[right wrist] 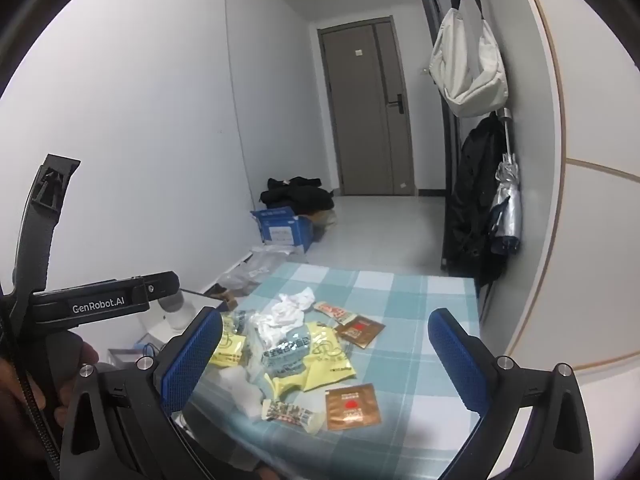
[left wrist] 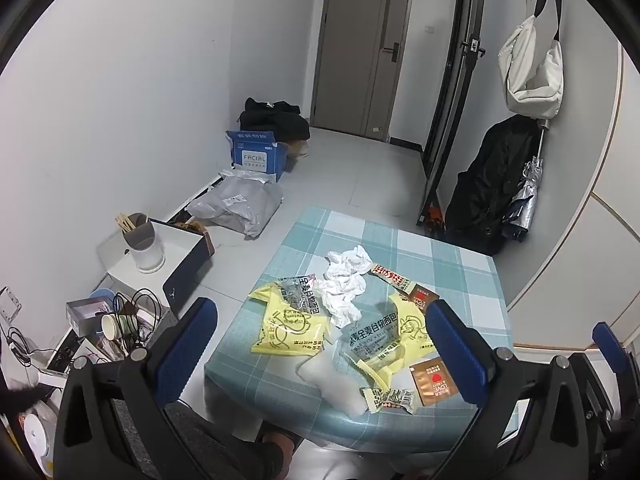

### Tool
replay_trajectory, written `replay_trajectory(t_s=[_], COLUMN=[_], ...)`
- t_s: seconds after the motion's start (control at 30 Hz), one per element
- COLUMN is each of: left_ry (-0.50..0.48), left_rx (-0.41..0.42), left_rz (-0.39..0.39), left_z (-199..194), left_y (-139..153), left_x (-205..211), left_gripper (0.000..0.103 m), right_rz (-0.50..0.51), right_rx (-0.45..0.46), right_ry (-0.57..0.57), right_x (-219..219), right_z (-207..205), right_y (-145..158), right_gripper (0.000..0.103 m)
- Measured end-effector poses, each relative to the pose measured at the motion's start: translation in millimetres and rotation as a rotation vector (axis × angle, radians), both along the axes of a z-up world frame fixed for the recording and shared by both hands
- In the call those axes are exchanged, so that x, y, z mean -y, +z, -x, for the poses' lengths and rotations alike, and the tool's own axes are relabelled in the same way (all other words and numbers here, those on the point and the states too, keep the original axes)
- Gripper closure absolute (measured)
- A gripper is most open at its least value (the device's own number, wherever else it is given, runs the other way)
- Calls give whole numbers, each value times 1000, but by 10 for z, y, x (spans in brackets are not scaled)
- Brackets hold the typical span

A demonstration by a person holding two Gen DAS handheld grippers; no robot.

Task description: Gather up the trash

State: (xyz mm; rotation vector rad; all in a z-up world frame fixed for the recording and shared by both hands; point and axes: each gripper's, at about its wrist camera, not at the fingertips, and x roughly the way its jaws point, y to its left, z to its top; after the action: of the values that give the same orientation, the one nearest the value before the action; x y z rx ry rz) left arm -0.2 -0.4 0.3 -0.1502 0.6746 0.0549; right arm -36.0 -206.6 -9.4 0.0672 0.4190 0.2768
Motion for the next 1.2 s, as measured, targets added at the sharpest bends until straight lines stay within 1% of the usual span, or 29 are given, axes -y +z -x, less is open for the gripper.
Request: replay_trajectory(t_s=[0.33, 0.37, 0.53, 0.57, 0.6, 0.63, 0.77, 0.87, 0.93, 1.0, 1.2], left_ry=[-13, -17, -24, -24, -26, -26, -28, -25, -28, -31, -37], left_rx=[-22, -23, -39, -31, -33, -26, -47, -34, -18, -21, -40], left_rz=[35, 33, 49, 42, 4, -3, -11, -31, 4, 3, -38], left_z=[-64, -49, -96, -46, -34, -30, -48, -52, -50, -61, -102], left_y=[-8, 25, 7, -14, -13, -17, -20, -35, -44, -46, -49], left_x=[-32, -50, -104, -36, -9, -6, -5, 17, 23, 32, 58], left_gripper=[1, 1, 1, 1, 1, 1, 1, 1, 1, 1, 1], right_rz=[1, 4, 27, 27, 26, 27, 32, 42, 42, 40, 35], right_rx=[8, 9, 13, 13, 12, 10, 6, 7, 8, 7, -1], right_ry=[-3, -4, -13, -11, -11, -12, -16, -20, -23, -23, -20], right_x=[-9, -8, -15, -13, -14, -11, -3, -12, -14, -4, 22], right_z=[14, 19, 18, 18, 17, 16, 3, -6, -11, -22, -77], right_y=[-4, -4, -1, -3, -10, -15, -36, -42, -41, -41, -59], right_gripper=[0, 0, 0, 0, 0, 0, 0, 0, 0, 0, 0])
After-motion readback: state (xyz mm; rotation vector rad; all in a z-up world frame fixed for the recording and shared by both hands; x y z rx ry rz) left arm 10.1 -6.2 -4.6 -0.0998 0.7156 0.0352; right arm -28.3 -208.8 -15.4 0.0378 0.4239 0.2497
